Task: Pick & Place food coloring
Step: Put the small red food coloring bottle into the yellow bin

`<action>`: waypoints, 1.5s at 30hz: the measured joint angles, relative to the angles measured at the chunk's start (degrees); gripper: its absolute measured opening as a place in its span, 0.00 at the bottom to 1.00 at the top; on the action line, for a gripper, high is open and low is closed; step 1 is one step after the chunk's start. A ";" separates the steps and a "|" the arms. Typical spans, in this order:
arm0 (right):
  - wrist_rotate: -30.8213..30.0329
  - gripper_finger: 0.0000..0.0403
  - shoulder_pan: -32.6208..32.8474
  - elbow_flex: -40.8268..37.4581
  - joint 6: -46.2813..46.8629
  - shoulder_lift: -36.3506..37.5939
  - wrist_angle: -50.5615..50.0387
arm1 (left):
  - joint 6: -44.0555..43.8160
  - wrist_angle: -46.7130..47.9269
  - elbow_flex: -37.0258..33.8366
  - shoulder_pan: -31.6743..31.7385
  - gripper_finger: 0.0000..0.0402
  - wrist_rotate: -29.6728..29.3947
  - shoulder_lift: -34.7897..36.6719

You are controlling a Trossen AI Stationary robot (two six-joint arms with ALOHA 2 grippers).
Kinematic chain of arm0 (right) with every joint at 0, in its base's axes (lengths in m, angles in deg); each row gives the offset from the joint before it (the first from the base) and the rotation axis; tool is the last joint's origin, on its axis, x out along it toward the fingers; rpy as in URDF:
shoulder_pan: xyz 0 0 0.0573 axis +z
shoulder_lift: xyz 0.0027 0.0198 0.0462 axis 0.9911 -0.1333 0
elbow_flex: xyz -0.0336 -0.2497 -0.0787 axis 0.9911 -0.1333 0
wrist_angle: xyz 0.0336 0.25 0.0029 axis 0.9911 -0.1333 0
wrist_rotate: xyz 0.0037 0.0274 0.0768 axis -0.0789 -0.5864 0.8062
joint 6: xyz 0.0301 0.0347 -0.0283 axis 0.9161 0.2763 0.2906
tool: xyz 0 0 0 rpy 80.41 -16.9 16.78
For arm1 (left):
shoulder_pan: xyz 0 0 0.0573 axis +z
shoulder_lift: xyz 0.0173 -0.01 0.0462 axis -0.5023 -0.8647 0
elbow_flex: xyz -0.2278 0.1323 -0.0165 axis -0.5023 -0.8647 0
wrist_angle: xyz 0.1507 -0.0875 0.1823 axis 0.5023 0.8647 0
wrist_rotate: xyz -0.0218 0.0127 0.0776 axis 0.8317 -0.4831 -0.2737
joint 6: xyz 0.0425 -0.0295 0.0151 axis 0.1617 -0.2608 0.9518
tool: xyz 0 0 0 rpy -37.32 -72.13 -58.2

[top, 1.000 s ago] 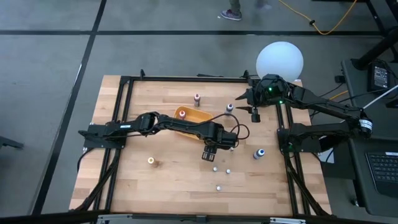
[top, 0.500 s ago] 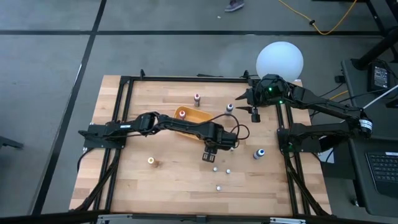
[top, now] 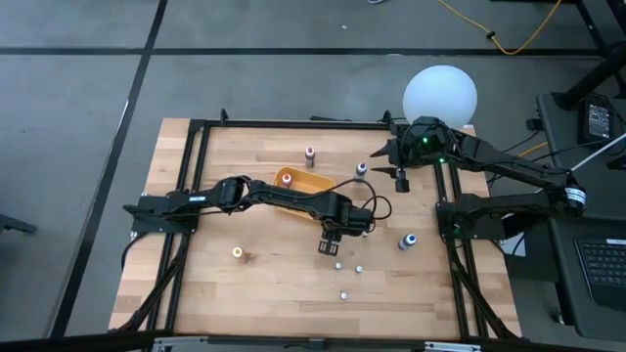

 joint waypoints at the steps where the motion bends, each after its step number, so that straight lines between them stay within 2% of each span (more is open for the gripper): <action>1: 0.00 0.44 -0.01 0.00 0.00 0.00 0.00 | -0.70 0.28 0.00 0.05 0.23 -0.02 0.00; 9: 0.00 0.44 -0.01 0.00 -0.02 0.00 0.00 | -5.46 1.56 0.47 0.15 0.15 0.33 0.00; 14: 0.00 0.44 0.01 0.00 -0.04 0.00 0.00 | -6.35 4.08 3.96 0.75 0.15 0.29 0.42; 18: -0.01 0.44 0.01 0.00 -0.07 0.00 0.03 | -10.26 4.01 6.78 2.48 0.15 -1.40 2.61; 21: -0.02 0.44 0.01 0.00 -0.07 0.02 0.07 | -15.43 1.66 6.54 3.73 0.15 -1.75 6.77; 26: -0.04 0.44 0.01 0.00 -0.09 0.02 0.00 | -26.81 2.86 6.56 4.93 0.15 -5.86 13.12; 32: -0.09 0.44 0.01 0.00 -0.09 0.02 -0.04 | -41.47 20.44 6.05 5.43 0.15 -10.46 17.61; 34: -0.09 0.44 0.01 0.00 -0.09 0.02 -0.04 | -45.02 23.51 4.65 5.38 0.15 -10.28 17.89; 39: -0.09 0.44 -0.03 0.00 -0.09 0.02 -0.11 | -50.76 20.71 -4.83 5.27 0.15 -4.91 20.67; 41: 0.00 0.44 -0.10 0.00 -0.17 0.02 -0.13 | -53.77 23.36 -9.21 5.08 0.15 -5.31 21.30; 45: 0.00 0.44 -0.25 0.00 -0.31 0.01 -0.13 | -60.98 20.86 -18.02 4.94 0.15 -5.37 25.76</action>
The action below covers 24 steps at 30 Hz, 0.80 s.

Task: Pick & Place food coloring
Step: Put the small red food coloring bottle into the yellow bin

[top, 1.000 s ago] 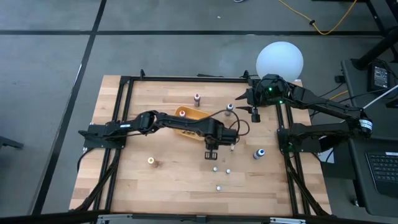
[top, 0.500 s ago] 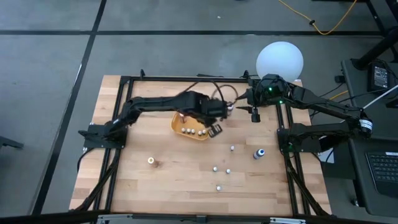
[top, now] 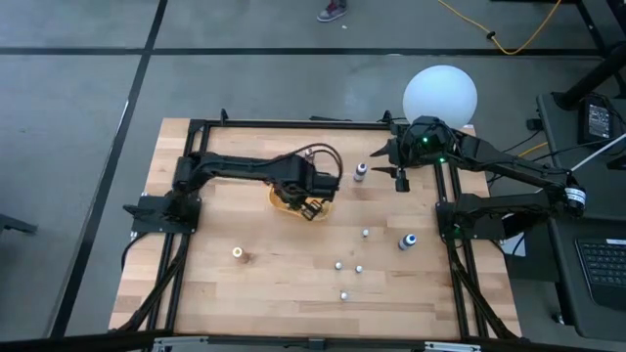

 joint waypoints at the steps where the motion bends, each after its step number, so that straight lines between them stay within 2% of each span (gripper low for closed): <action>1: -0.02 0.44 -0.10 0.00 0.00 0.01 -0.01 | -1.43 -0.53 -2.33 0.00 0.15 0.12 1.45; 7: 0.02 0.44 -0.56 0.00 0.00 -0.01 0.09 | -9.47 -13.21 -18.90 1.07 0.15 0.44 9.56; 10: 0.00 0.44 -0.74 0.00 0.00 -0.01 0.82 | -11.13 -21.37 -24.45 1.83 0.15 0.69 11.76; 18: 0.00 0.44 -0.72 0.00 0.02 -0.01 2.21 | -8.11 -23.72 -28.94 4.22 0.15 0.38 11.53; 24: -0.79 0.44 -0.72 0.00 0.32 -0.01 2.53 | -5.08 -24.91 -29.19 6.14 0.15 -0.32 11.45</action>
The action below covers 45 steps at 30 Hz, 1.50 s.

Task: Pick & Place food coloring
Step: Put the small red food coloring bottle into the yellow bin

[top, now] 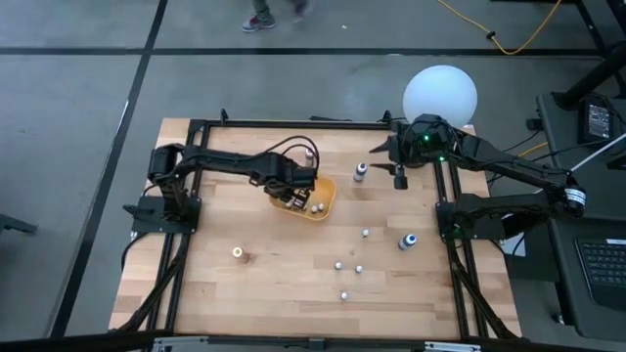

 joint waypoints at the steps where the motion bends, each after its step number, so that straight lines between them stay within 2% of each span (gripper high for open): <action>1: -0.40 0.44 0.00 0.00 0.02 0.00 0.10 | 0.38 -0.19 0.00 0.25 0.15 -0.15 -0.16; 12: -1.15 0.44 -0.01 0.00 0.12 -0.01 0.49 | 4.20 -1.40 -0.04 1.14 0.15 0.62 -2.70; 33: -1.20 0.44 0.00 0.00 0.12 -0.01 0.42 | 3.89 -1.86 -0.04 0.97 0.15 -0.90 -3.25; 45: -1.30 0.44 -0.04 0.00 0.12 -0.02 -0.11 | 5.03 -3.55 -0.07 0.56 0.15 0.55 -7.01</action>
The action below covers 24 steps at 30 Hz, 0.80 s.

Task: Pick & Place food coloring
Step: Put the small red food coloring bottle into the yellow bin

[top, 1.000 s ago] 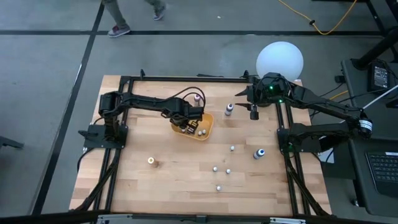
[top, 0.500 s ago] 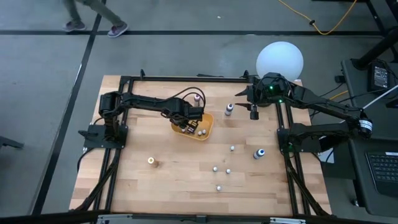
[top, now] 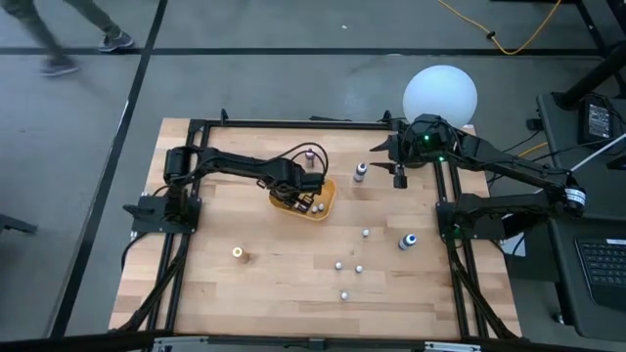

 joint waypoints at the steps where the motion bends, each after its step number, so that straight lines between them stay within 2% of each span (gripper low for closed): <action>1: -0.01 0.44 0.00 0.00 0.00 0.00 0.00 | 0.07 0.18 0.00 0.01 0.15 -0.02 -0.08; 8: -0.01 0.44 -0.02 0.00 0.00 0.00 -0.24 | 0.33 0.41 0.00 0.01 0.15 -0.63 -0.19; 24: 0.04 0.44 -0.02 0.00 0.00 0.00 -0.21 | 0.66 0.46 0.00 0.01 0.25 -0.01 -0.19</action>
